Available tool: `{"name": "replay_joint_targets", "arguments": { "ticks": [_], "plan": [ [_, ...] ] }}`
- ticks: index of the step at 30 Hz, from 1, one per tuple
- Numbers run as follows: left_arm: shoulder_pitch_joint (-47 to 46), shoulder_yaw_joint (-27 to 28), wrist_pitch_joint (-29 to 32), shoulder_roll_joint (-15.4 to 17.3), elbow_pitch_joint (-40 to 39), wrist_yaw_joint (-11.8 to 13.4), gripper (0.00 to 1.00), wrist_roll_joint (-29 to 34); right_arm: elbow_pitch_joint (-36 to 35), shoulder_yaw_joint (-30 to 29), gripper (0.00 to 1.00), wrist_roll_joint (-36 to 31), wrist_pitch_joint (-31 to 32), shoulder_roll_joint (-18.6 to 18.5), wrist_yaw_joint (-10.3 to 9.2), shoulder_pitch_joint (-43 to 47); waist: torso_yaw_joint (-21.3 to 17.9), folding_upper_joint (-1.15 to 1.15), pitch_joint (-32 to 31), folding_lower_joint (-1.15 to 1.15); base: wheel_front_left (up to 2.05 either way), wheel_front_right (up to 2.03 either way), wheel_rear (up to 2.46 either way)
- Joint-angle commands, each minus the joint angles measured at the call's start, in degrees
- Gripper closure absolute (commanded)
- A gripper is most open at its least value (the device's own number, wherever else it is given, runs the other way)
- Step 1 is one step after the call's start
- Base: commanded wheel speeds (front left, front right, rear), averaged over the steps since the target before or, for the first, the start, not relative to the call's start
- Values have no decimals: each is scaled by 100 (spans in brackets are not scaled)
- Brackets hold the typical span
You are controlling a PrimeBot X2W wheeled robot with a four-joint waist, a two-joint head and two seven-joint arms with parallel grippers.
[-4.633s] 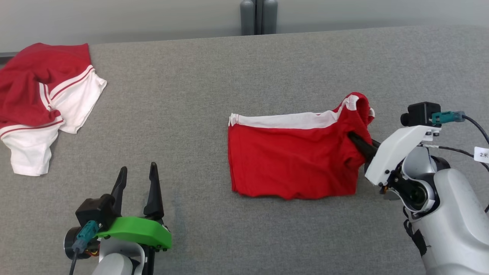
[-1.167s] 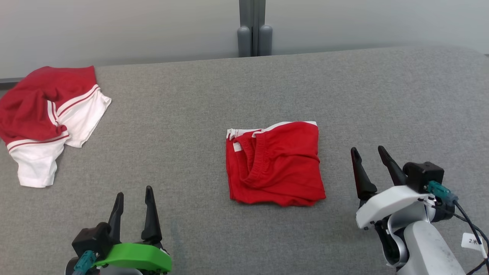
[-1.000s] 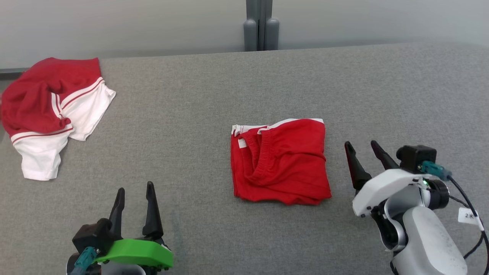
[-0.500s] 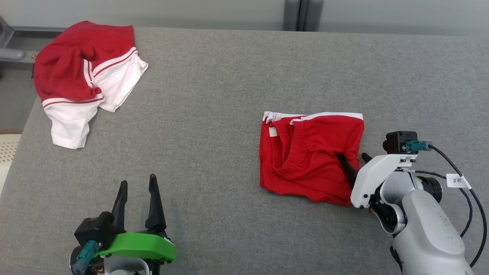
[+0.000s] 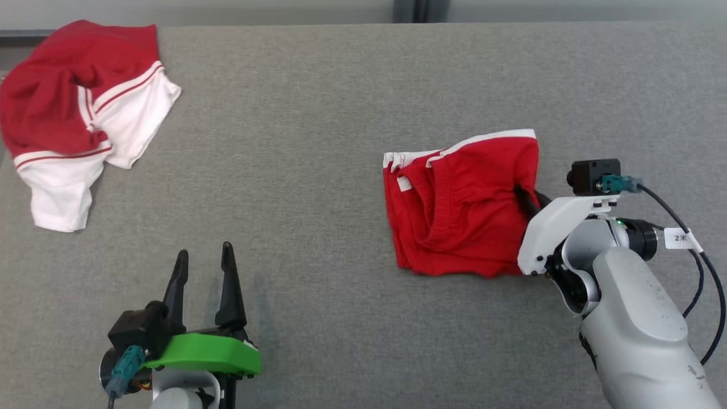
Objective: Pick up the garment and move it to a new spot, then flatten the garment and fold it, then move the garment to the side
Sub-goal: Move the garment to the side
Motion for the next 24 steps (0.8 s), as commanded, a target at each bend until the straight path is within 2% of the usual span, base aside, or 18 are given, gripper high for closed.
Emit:
{"name": "replay_joint_targets", "arguments": {
  "ticks": [1,9,13,18,24],
  "plan": [
    [-113,10,0,64,-44,-21,0,73,7,-9,100,-54,-106,-78,-9,-96,-539,0,199,0,0,0,0],
    [-322,-23,141,277,-256,7,0,175,182,-171,100,-92,-528,-193,-10,-352,-1857,0,518,0,0,0,0],
    [-431,-83,280,387,-386,10,0,256,292,-248,100,-22,-684,-139,-10,-429,-2332,0,659,0,0,0,0],
    [-542,-154,438,467,-537,40,0,346,458,-215,100,59,-898,-99,-10,-491,-2555,0,760,0,0,0,0],
    [-573,-163,524,541,-724,90,0,365,813,-152,100,-117,-1215,-200,-10,-748,-2410,0,842,0,0,0,0]
  ]
}}
